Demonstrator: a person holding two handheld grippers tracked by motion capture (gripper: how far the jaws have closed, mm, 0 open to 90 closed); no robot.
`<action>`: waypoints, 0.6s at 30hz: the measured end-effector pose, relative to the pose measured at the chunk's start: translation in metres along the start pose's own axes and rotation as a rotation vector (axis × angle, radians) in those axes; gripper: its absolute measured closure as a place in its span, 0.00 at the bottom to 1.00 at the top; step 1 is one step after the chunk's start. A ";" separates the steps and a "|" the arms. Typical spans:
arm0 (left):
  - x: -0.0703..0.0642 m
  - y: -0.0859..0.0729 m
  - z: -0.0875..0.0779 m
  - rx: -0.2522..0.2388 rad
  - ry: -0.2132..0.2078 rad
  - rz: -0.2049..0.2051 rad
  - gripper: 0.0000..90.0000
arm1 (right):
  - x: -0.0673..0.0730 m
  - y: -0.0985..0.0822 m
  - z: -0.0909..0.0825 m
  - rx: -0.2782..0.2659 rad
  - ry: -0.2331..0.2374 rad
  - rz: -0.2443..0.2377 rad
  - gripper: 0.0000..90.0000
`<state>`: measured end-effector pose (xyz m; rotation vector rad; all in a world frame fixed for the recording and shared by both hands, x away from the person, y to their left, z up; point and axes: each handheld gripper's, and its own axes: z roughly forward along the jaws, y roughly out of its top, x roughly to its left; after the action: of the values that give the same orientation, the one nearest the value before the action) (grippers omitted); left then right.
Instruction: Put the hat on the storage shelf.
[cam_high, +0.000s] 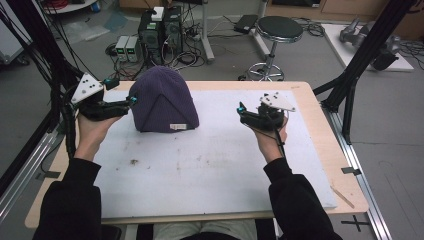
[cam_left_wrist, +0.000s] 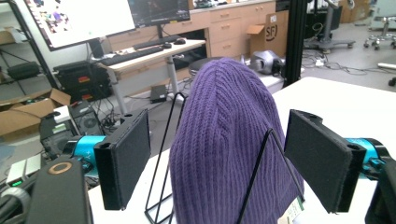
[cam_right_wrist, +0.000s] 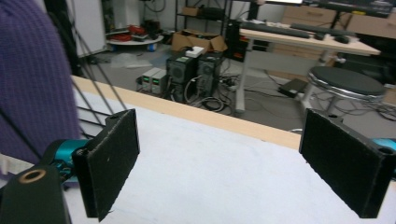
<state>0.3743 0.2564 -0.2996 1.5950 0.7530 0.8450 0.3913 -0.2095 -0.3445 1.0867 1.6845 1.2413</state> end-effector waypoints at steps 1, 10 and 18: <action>-0.001 0.000 -0.002 -0.002 0.004 0.000 0.26 | -0.009 -0.002 -0.008 0.003 -0.015 0.008 0.13; -0.003 -0.006 -0.024 -0.011 0.030 -0.009 0.25 | -0.040 -0.008 -0.038 0.002 -0.067 0.045 0.13; -0.007 -0.018 -0.042 -0.024 0.050 -0.023 0.25 | -0.062 -0.020 -0.062 -0.004 -0.110 0.075 0.13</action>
<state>0.3343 0.2755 -0.3134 1.5461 0.7933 0.8768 0.3520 -0.2907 -0.3434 1.2033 1.5700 1.2084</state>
